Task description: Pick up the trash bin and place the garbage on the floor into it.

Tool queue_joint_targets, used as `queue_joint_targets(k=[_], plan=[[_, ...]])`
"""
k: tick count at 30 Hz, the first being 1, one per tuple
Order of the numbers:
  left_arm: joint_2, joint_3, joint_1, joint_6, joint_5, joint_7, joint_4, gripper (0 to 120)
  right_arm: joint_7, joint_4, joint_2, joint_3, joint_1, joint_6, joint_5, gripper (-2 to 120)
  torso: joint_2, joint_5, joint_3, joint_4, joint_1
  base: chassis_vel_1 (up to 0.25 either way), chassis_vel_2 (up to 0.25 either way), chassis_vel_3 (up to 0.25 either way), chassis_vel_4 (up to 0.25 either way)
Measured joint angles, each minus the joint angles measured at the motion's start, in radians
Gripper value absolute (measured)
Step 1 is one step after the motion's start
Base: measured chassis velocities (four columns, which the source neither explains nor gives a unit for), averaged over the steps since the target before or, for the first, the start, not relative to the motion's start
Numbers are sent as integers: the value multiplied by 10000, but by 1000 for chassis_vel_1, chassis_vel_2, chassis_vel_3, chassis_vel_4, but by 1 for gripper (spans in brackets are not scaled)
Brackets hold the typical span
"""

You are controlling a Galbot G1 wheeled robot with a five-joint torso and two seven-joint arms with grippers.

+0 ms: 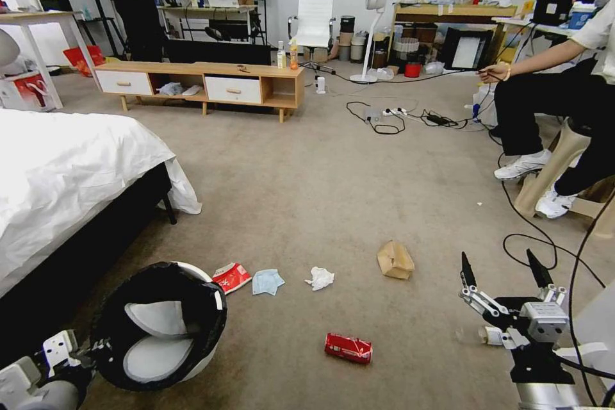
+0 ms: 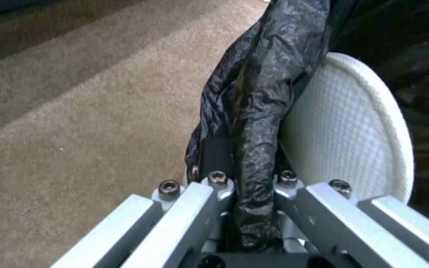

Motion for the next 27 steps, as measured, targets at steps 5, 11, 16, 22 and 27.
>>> queue_joint_targets(k=[5, 11, 16, 22, 27], plan=[[-1, 8, 4, 0, 5, 8, 0, 2, -28, -2, 0, 0, 0, -1, 20, 100, 0, 0, 0, 0, 0, 0, 0, 0, 0], [-2, 1, 15, 1, 4, 17, -1, 2, -55, -2, 2, 0, 0, -2, 65, 100, 0, 0, 0, 0, 0, 0, 0, 0, 0], [-30, 0, 24, 1, 12, 37, -11, 2, -98, -2, 14, 1, -6, -1, 97, 100, 0, 0, 0, 0, 0, 0, 0, 0, 0], [-34, -8, 33, 1, 22, 52, -22, 2, -108, -16, 24, 18, -10, -1, 101, 100, 0, 0, 0, 0, 0, 0, 0, 0, 0], [-35, -26, 33, 1, 28, 57, -24, 2, -108, -36, 24, 18, 20, 1, 108, 100, 0, 0, 0, 0, 0, 0, 0, 0, 0]])
